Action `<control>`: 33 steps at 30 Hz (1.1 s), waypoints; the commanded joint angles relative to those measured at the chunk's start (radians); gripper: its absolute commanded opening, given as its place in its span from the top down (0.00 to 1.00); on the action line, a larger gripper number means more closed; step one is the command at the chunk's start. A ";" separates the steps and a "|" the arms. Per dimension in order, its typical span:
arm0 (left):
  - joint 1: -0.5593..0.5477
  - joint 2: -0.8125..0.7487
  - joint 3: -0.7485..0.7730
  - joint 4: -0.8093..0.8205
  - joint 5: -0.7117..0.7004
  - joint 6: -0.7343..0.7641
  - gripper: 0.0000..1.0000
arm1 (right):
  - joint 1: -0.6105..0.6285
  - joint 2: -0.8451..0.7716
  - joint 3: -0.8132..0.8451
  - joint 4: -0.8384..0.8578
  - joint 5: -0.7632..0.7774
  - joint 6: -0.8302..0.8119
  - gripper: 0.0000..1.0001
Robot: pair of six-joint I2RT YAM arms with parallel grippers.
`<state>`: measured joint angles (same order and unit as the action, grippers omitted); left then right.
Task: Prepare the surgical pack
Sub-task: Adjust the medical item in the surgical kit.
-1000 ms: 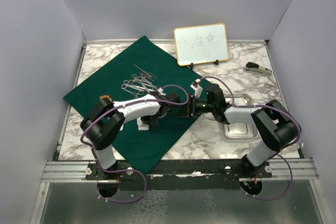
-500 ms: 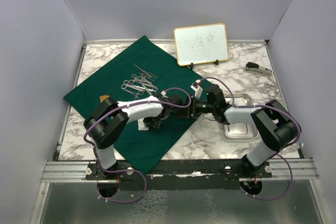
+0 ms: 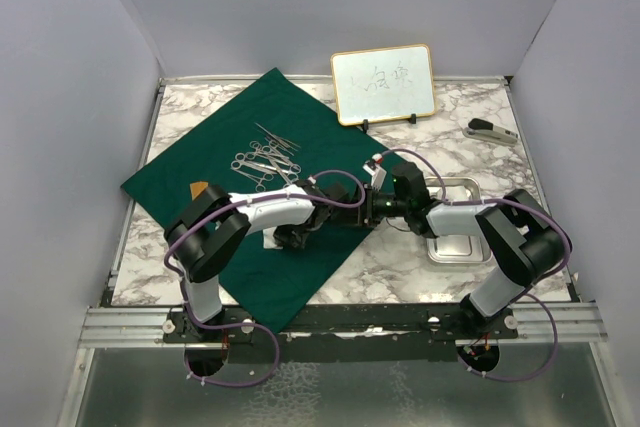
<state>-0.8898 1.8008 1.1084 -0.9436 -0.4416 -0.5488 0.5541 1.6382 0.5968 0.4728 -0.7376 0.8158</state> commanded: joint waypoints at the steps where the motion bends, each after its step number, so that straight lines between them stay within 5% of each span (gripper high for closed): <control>1: -0.008 0.021 0.005 -0.027 -0.005 -0.018 0.98 | -0.005 0.011 -0.007 0.047 0.004 0.001 0.49; 13: -0.005 -0.052 0.051 -0.052 -0.046 -0.035 0.63 | -0.005 0.018 -0.018 0.052 0.002 -0.005 0.49; 20: 0.034 -0.203 0.040 0.010 0.095 -0.001 0.53 | -0.005 0.026 -0.017 0.060 -0.009 -0.015 0.49; 33: 0.531 -0.528 -0.331 0.412 0.638 -0.013 0.50 | 0.027 0.073 0.015 0.141 -0.079 0.012 0.49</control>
<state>-0.4484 1.3369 0.8814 -0.6685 -0.0185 -0.5323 0.5556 1.6764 0.5861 0.5194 -0.7658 0.8093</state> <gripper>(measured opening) 0.500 0.514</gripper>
